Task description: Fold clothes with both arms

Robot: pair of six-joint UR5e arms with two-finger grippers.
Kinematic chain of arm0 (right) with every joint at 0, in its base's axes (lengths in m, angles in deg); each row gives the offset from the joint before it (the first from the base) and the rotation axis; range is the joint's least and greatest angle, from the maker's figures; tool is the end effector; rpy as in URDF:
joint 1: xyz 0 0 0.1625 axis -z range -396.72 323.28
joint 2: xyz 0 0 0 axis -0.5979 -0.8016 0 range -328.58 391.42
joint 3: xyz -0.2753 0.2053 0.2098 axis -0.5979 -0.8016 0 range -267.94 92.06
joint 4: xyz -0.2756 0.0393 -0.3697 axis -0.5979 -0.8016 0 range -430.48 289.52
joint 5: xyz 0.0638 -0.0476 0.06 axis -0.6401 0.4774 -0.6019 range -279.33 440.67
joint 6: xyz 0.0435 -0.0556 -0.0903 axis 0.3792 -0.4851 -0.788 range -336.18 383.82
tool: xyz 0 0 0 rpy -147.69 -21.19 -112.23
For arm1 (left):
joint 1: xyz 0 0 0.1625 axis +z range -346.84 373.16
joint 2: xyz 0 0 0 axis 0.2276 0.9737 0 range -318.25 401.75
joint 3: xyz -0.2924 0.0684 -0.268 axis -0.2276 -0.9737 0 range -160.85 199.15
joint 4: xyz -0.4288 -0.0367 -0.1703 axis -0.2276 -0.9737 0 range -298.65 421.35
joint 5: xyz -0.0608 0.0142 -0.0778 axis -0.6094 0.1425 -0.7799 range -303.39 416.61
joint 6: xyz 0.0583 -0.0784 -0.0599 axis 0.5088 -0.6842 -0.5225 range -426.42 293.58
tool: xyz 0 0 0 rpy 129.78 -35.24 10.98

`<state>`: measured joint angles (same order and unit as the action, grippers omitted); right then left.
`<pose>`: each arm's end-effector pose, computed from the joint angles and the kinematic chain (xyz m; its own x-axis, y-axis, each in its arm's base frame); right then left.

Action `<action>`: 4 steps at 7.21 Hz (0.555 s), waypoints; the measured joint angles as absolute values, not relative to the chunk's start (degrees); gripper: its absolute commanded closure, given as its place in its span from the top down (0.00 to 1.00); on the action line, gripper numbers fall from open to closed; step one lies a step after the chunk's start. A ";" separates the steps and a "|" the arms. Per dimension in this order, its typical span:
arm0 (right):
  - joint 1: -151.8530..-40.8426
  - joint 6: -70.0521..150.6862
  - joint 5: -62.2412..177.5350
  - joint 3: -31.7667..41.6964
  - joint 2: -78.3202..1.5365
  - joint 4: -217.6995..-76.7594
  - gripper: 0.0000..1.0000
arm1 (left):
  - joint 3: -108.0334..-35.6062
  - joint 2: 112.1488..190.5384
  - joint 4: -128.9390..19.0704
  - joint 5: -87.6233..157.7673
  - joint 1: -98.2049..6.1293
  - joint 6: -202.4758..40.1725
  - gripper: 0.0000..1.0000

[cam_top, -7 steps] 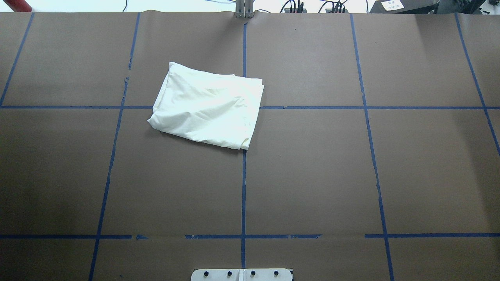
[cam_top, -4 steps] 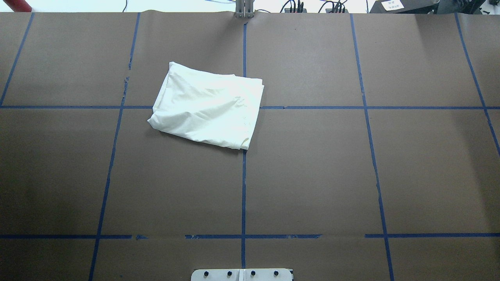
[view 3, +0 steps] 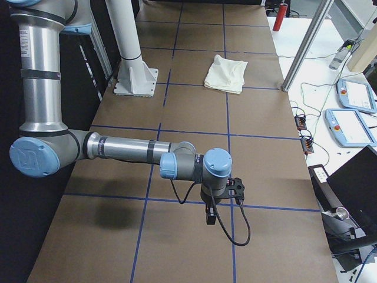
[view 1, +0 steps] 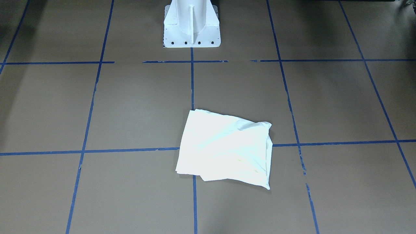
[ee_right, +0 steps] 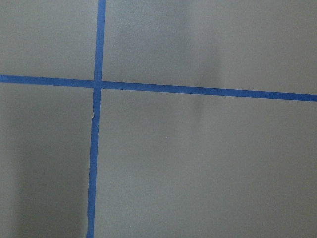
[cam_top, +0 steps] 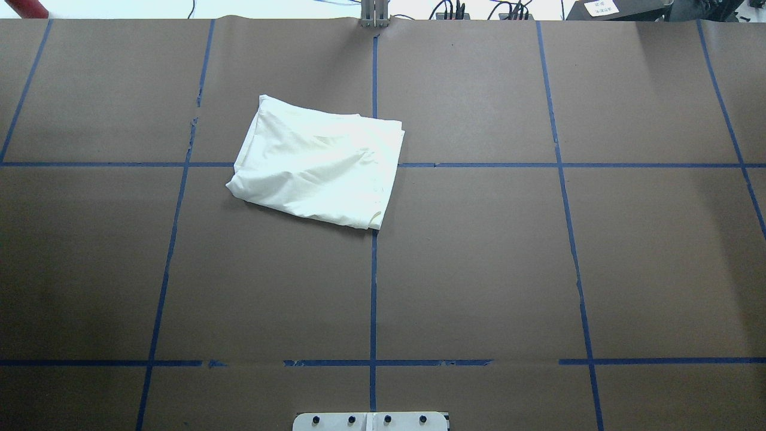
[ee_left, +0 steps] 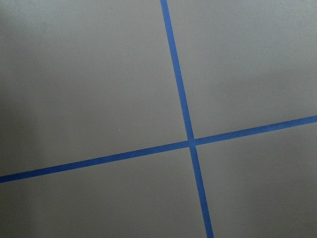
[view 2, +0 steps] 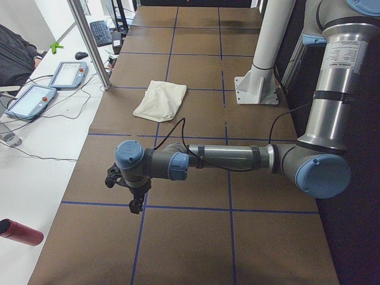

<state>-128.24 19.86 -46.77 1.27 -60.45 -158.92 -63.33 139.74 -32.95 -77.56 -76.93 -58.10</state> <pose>0.0776 -0.5257 0.6781 0.7933 -0.0364 0.6078 0.0283 0.9993 0.0229 -0.0544 -0.6053 0.6310 0.7101 0.2004 -0.6750 -0.1023 0.9778 0.1827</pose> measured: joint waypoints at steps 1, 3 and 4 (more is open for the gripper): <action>-128.23 19.86 -46.79 1.25 -60.60 -158.95 1.00 | -63.33 139.75 -32.96 -77.53 -76.93 -58.08 1.00; -128.21 19.86 -46.85 1.25 -60.82 -158.93 1.00 | -63.35 139.75 -32.96 -77.44 -76.93 -58.07 1.00; -128.21 19.86 -46.86 1.26 -60.84 -158.91 1.00 | -63.35 139.75 -32.96 -77.36 -76.93 -58.09 1.00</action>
